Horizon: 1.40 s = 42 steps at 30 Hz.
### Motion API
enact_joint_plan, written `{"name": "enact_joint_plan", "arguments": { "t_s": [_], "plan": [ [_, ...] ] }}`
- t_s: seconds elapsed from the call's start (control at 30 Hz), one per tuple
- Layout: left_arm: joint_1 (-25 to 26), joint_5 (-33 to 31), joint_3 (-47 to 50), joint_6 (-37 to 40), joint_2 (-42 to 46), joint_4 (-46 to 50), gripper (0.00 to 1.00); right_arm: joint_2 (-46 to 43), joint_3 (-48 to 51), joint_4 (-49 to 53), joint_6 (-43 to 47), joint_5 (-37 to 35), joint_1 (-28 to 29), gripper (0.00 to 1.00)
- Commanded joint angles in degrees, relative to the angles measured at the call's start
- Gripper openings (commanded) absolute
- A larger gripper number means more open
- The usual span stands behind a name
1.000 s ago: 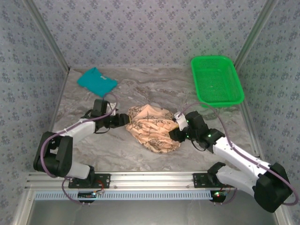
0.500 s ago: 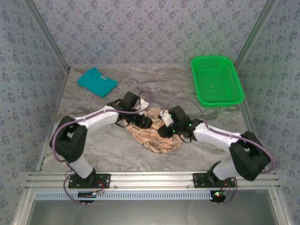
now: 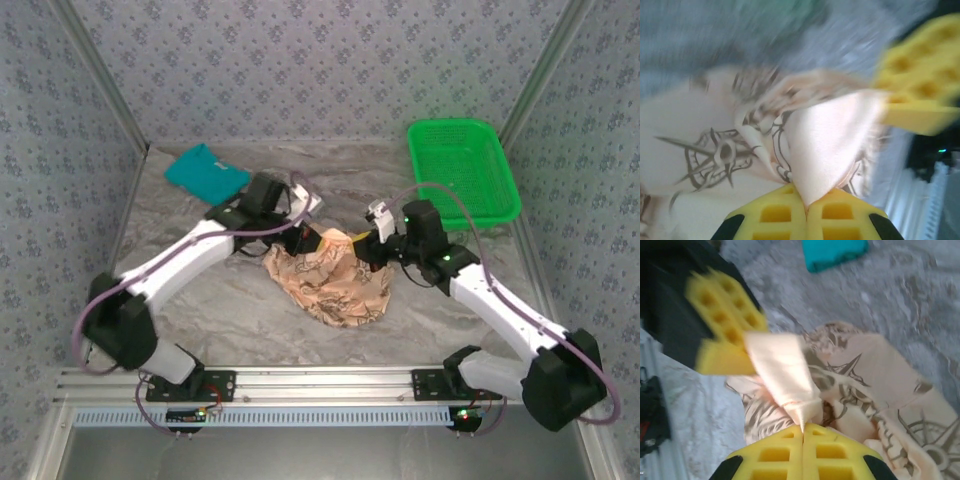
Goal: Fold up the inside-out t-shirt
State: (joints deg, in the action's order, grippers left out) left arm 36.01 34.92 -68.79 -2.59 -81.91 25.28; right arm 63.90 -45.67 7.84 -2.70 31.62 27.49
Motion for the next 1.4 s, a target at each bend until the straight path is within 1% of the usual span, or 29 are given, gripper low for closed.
{"name": "enact_joint_plan", "arguments": {
  "t_s": [0.0,0.07,0.1,0.13,0.17,0.23,0.3,0.37,0.43,0.53,0.57,0.67,0.73,0.83,0.9,0.93,0.97,1.0,1.03,1.07,1.1,1.23,1.27,1.33,1.37],
  "plan": [
    [-0.65,6.95,6.96,-2.76,6.27,-10.31,0.00,-1.20,1.64,5.69,4.87,-0.32,-0.28,0.06],
    [-2.79,6.72,12.42,-6.70,6.45,-15.51,0.00,1.23,3.80,5.23,4.39,-8.86,1.07,0.11],
    [-3.62,7.71,14.22,-7.60,5.53,-16.84,0.00,3.38,4.05,5.59,3.60,-12.64,1.65,0.19],
    [-4.04,8.67,15.67,-7.65,4.23,-17.38,0.00,6.21,3.71,6.26,2.99,-14.65,1.82,0.30],
    [-4.10,9.47,17.13,-7.14,2.74,-17.56,0.00,8.77,2.98,7.29,3.14,-14.20,2.07,0.35],
    [-4.05,12.13,19.44,-7.40,-0.24,-18.93,0.00,11.08,1.91,7.98,3.73,-15.41,3.64,0.37],
    [-3.85,13.28,21.18,-8.51,-2.58,-20.33,0.00,10.19,1.91,7.02,5.50,-17.75,6.56,0.39],
    [-3.84,13.68,22.72,-9.51,-3.71,-21.48,0.00,8.18,2.31,6.34,9.09,-18.51,8.69,0.40],
    [-3.78,14.02,23.68,-9.78,-3.31,-21.81,0.00,5.65,2.93,5.24,11.20,-19.05,9.92,0.42],
    [-3.84,14.35,24.31,-9.80,-1.49,-21.81,0.00,2.95,3.61,3.65,13.23,-15.14,11.51,0.45],
    [-3.84,14.57,24.29,-9.72,-0.90,-21.40,0.00,2.73,3.54,3.29,13.74,-15.04,12.73,0.47],
    [-3.88,15.15,23.56,-8.97,-0.49,-19.29,0.01,4.25,3.22,1.25,14.16,-17.39,17.19,0.47],
    [-3.80,15.81,23.19,-8.97,-0.68,-18.94,0.01,6.06,3.65,-1.68,12.52,-18.02,18.77,0.47],
    [-3.84,17.67,23.13,-9.02,-0.45,-19.38,0.01,10.43,3.85,-4.58,9.80,-20.90,19.83,0.46],
    [-3.83,18.25,23.16,-7.73,0.28,-18.34,0.01,12.99,3.86,-4.84,8.96,-22.03,19.31,0.42],
    [-3.89,18.04,23.17,-6.83,0.81,-17.55,0.01,13.74,3.92,-4.77,8.70,-22.47,18.89,0.35],
    [-3.93,17.86,23.18,-6.20,1.41,-16.98,0.01,13.96,4.03,-4.62,8.50,-22.33,18.53,0.23],
    [-3.97,17.73,23.17,-5.81,1.88,-16.68,0.00,13.70,4.25,-4.26,8.71,-21.96,18.04,0.12],
    [-3.97,17.74,23.55,-5.15,2.60,-16.66,0.01,12.84,4.58,-4.12,8.80,-21.95,17.60,0.04],
    [-3.97,16.84,24.20,-4.51,3.43,-16.87,0.01,11.44,5.35,-4.23,8.75,-21.62,16.87,0.00],
    [-3.99,15.33,25.03,-4.00,4.39,-17.36,0.01,9.94,6.00,-4.28,8.59,-20.24,15.93,0.00],
    [-4.05,4.85,30.37,-2.39,9.32,-21.29,0.01,1.73,8.54,-3.95,7.26,-9.24,11.10,0.00],
    [-4.07,2.33,31.48,-2.10,10.55,-22.15,0.01,-0.26,9.20,-3.84,6.52,-8.37,10.27,0.00],
    [-4.03,-1.77,33.10,-1.43,12.49,-23.34,0.07,-3.16,10.21,-2.89,5.76,-7.42,9.12,0.00],
    [-3.92,-2.79,33.74,-0.90,13.42,-23.83,0.12,-4.18,10.64,-2.02,6.04,-6.58,9.02,0.00]
  ]
}}
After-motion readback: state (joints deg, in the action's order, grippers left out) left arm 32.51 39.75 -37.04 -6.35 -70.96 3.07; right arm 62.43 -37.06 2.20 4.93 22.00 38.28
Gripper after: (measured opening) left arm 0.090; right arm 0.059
